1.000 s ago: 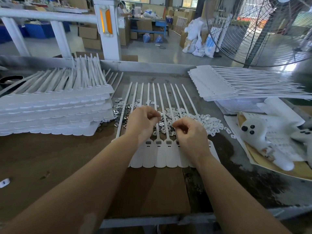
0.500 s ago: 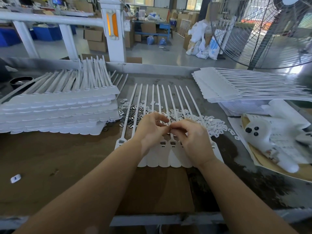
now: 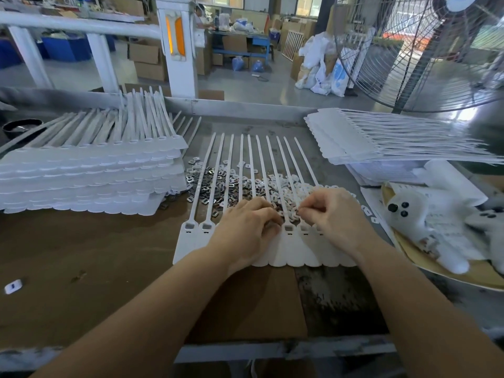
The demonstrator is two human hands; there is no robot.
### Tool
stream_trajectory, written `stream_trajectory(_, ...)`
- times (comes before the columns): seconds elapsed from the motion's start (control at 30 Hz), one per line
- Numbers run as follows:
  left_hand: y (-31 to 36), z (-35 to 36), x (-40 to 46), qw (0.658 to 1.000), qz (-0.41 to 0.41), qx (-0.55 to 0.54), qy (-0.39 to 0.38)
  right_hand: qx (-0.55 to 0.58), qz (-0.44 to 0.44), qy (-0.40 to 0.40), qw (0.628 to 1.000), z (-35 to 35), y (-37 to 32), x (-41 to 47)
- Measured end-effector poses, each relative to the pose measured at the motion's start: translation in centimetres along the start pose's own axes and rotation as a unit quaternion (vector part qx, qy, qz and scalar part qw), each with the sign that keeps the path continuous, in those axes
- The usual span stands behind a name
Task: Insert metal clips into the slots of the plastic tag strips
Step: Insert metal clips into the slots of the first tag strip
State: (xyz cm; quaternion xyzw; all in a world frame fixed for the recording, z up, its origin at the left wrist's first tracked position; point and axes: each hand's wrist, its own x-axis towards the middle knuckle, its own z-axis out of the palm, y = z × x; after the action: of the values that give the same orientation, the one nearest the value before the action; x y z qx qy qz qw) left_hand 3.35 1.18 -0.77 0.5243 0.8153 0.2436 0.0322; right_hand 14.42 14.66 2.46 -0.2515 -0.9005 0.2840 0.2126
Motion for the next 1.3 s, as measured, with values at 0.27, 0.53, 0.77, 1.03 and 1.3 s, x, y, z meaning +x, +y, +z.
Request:
stream_trajectory(0.27, -0.1, 0.4, -0.3, 1.0, 0.007, 0.003, 0.028, -0.052, 0.05, -0.103, 0.992, -1.1, 0.1, 0.0)
stream_trajectory(0.53, -0.3, 0.7, -0.4, 0.999, 0.014, -0.011, 0.046, -0.073, 0.109, -0.162, 0.978, -1.4, -0.7, 0.8)
stream_trajectory(0.77, -0.3, 0.7, -0.5, 0.998, 0.02, -0.008, 0.053, -0.037, 0.137, -0.134, 0.981, -1.6, -0.5, 1.2)
stream_trajectory(1.03, -0.6, 1.4, -0.5, 0.995, -0.009, 0.003, 0.101, -0.04, 0.05, -0.054, 0.996, 1.4, -3.0, 2.8)
stream_trajectory(1.3, -0.8, 1.3, -0.2, 0.994, -0.054, -0.004, 0.094, -0.136, 0.011, 0.016, 0.991, 5.3, -3.4, 5.3)
